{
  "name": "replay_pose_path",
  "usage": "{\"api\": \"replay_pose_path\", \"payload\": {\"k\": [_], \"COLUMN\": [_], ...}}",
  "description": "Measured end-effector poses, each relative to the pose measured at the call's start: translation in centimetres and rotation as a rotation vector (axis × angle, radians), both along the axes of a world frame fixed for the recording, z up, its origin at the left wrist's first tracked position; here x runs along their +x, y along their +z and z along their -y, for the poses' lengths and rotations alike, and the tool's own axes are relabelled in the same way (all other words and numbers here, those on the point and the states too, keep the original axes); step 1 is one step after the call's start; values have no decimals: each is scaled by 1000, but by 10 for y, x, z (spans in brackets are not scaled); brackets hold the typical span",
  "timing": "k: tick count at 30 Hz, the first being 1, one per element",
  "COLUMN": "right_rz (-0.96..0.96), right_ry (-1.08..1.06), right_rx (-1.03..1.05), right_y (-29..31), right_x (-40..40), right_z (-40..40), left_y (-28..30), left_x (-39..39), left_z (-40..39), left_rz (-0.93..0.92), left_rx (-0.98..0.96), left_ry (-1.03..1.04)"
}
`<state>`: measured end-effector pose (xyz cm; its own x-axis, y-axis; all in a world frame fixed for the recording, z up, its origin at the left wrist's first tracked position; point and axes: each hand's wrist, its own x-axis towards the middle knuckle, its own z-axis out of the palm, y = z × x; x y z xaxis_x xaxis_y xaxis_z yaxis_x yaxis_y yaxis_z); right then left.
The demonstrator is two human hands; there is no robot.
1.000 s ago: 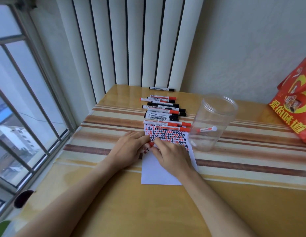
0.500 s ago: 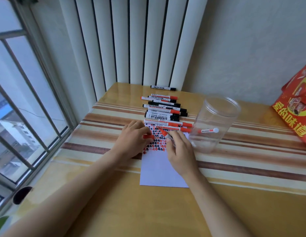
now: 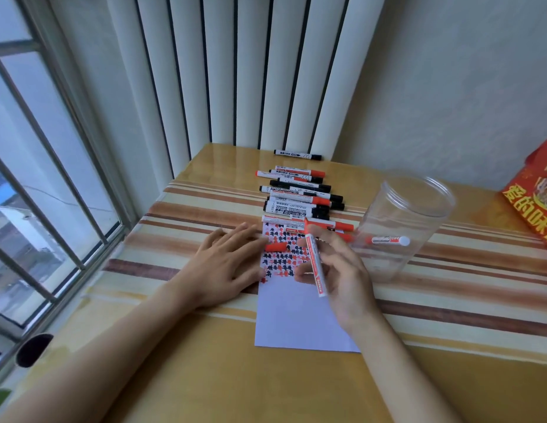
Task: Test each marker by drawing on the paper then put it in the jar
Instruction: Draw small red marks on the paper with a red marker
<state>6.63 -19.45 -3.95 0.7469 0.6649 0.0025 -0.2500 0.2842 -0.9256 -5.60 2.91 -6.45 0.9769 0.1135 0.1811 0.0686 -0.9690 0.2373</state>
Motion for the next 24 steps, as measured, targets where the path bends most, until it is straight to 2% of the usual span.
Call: {"api": "replay_pose_path", "payload": {"k": [4,9,19,24], "right_rz": [14,-84,349,439], "right_ry": [107,193,-8,9], "right_rx": [-26,80,-310,-417], "right_y": [-1,-1,-1,-4], "right_x": [-3,-2,-26,-29], "right_z": [0,-1,-11,-11], "left_y": [0,-1,1,-1], "left_x": [2,4,6,8], "left_z": [1,-1,1,0], "left_rz": [-46,-58,-55,-44], "left_rx": [4,-36,-80,-92], "left_ry": [5,16,43,44]}}
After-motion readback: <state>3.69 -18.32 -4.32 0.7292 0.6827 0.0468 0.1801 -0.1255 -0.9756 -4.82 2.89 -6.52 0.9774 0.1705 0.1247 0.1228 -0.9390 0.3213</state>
